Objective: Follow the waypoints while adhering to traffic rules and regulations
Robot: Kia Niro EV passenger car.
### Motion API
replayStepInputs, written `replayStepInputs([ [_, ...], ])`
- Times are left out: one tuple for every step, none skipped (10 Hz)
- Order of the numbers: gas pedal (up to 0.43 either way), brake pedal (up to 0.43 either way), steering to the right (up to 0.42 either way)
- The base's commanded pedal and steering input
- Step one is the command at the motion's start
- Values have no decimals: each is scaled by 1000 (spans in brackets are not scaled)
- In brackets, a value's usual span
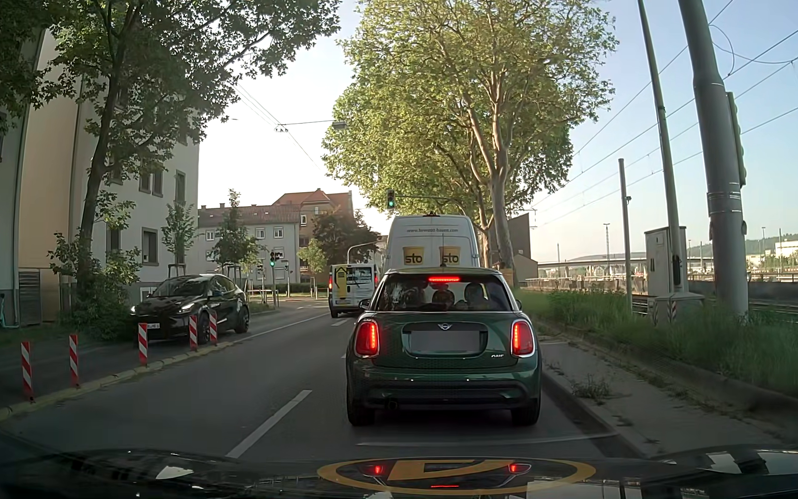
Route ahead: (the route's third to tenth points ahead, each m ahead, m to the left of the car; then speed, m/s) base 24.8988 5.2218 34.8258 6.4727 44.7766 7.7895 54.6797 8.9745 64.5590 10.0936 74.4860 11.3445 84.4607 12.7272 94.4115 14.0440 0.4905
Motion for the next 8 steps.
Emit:
replayStepInputs([
  [0,37,-34],
  [0,55,-34],
  [0,73,-34],
  [0,73,-34],
  [0,85,-34],
  [0,98,-34],
  [0,116,-33],
  [0,128,-32],
])
